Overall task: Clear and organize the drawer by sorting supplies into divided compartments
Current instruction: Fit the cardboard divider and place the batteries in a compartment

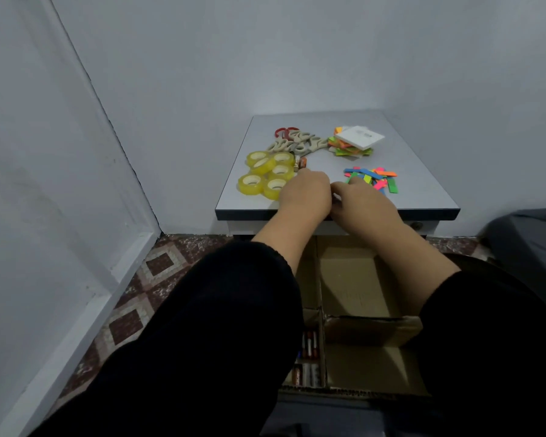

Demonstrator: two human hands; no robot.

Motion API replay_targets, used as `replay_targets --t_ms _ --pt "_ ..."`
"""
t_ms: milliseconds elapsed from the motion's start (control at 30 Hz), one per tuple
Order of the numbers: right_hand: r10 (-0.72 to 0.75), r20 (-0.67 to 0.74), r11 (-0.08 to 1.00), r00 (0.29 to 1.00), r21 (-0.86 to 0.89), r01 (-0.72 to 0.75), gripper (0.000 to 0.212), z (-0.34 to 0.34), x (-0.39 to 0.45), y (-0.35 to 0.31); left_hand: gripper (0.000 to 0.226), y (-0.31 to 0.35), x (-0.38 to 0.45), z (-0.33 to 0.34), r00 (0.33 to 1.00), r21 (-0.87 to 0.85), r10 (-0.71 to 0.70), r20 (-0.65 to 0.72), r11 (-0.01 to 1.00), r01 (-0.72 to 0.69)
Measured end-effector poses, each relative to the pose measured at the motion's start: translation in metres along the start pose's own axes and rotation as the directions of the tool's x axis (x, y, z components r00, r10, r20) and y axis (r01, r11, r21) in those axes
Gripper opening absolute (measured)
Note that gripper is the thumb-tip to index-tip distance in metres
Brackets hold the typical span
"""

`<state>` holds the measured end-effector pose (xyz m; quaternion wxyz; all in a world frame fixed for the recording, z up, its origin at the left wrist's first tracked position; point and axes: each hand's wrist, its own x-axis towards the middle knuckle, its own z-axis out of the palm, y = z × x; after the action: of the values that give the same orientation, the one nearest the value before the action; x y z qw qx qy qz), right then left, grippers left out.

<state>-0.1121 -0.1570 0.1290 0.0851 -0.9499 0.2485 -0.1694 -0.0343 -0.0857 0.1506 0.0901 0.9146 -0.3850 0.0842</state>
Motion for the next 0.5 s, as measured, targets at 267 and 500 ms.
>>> replay_targets --t_ms 267,500 --pt "0.047 -0.042 0.928 0.998 0.372 -0.028 0.029 -0.004 -0.036 -0.010 0.019 -0.028 -0.039 -0.010 1.000 -0.418 0.016 -0.020 0.908 -0.023" --pt "0.077 0.359 0.724 0.930 0.621 -0.300 0.033 0.015 -0.112 -0.024 0.020 -0.075 -0.139 0.025 0.982 -0.765 -0.050 0.182 0.620 0.173"
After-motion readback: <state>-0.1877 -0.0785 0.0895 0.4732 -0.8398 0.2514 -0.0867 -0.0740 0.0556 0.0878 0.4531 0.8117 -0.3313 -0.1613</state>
